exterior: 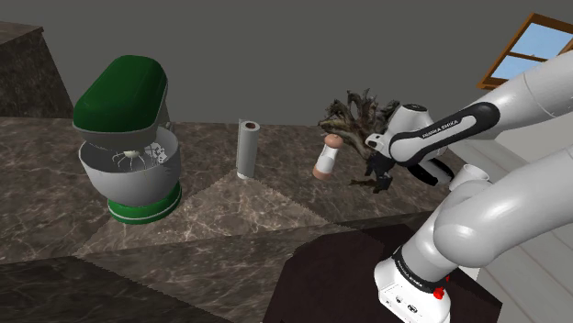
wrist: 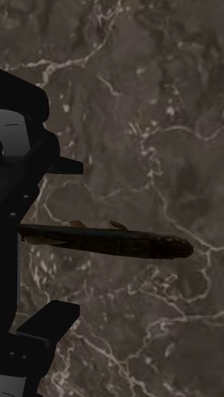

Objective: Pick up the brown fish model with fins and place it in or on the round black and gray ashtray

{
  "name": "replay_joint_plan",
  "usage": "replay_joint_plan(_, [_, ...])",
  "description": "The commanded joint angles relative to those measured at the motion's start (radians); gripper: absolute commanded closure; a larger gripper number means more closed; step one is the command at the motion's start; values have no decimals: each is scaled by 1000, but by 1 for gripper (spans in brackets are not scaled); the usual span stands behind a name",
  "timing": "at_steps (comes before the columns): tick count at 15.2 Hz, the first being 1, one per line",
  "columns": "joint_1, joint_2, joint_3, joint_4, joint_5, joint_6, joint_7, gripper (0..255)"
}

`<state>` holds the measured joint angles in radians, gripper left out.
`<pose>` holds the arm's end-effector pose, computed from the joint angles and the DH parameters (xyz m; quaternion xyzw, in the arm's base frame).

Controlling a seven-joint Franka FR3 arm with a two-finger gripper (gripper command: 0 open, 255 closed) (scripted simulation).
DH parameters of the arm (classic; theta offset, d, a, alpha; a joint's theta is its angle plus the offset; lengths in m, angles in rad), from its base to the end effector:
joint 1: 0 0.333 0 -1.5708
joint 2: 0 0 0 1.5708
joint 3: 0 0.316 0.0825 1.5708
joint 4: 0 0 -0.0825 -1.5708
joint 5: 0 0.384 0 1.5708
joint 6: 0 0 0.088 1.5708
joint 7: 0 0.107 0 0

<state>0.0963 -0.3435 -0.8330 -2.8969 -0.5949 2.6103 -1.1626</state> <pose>0.2777 -0.1925 0.2500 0.8829 0.4690 -0.0119 0.0191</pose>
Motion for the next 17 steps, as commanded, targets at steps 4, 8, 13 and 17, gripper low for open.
replay_joint_plan(4, [5, 16, -7, -1, 3, 18, -3, 0])
replay_joint_plan(8, [5, 16, -7, -1, 3, 17, -3, 255])
replay_joint_plan(13, [5, 16, -7, -1, 3, 17, -3, 255])
replay_joint_plan(17, [5, 16, -7, -1, 3, 18, -3, 255])
